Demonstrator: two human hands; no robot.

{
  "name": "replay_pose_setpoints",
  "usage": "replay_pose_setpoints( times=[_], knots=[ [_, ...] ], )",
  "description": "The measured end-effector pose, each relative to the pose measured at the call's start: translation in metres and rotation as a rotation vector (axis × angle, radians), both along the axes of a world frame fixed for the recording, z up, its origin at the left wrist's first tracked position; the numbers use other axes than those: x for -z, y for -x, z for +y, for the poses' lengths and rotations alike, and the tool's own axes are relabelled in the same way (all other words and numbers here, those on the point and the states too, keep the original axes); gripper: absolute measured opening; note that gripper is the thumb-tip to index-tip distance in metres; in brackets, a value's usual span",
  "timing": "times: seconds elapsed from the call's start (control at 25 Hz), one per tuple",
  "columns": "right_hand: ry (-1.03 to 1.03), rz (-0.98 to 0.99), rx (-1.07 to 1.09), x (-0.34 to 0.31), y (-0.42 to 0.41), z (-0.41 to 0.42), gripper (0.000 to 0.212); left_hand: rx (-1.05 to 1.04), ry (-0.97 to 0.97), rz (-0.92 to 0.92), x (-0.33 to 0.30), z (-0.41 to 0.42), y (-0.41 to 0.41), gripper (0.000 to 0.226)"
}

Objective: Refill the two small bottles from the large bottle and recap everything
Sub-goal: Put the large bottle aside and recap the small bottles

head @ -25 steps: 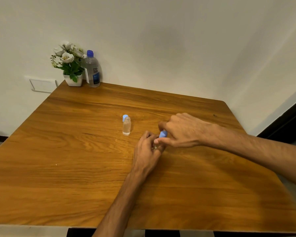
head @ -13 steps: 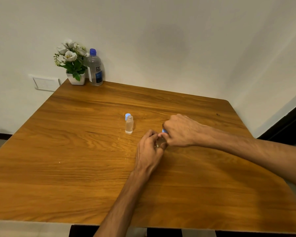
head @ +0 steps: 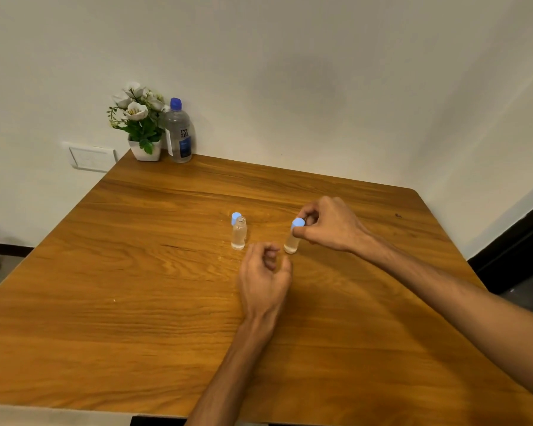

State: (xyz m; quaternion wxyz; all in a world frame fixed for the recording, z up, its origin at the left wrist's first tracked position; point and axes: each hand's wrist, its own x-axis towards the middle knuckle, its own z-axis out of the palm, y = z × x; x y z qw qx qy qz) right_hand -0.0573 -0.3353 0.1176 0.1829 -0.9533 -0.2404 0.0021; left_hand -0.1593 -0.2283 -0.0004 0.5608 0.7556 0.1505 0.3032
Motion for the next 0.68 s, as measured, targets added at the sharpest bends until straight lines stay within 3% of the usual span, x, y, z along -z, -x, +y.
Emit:
replay_pose_setpoints(
  times=[0.08,0.16,0.36,0.48,0.56,0.68],
  knots=[
    [0.018,0.057,-0.027,0.002,-0.006,0.007,0.013,-0.207,0.087,-0.014,-0.002,0.011,0.004,0.023],
    [0.081,0.087,-0.054,0.004,-0.01,0.011,0.018,-0.314,0.096,0.039,-0.003,0.029,0.002,0.035],
    [0.251,0.048,-0.034,-0.01,-0.026,0.023,0.031,-0.247,-0.026,0.166,-0.008,0.055,-0.012,0.072],
    [0.172,0.034,-0.108,-0.006,-0.043,0.068,0.028,-0.222,-0.083,0.157,-0.008,0.06,-0.019,0.053],
    [0.228,0.075,-0.242,0.002,-0.052,0.104,0.035,-0.254,-0.084,0.13,-0.007,0.063,-0.017,0.036],
    [0.346,0.123,-0.333,0.024,-0.062,0.141,0.038,-0.288,-0.039,0.094,-0.005,0.07,-0.01,0.029]
  ],
)
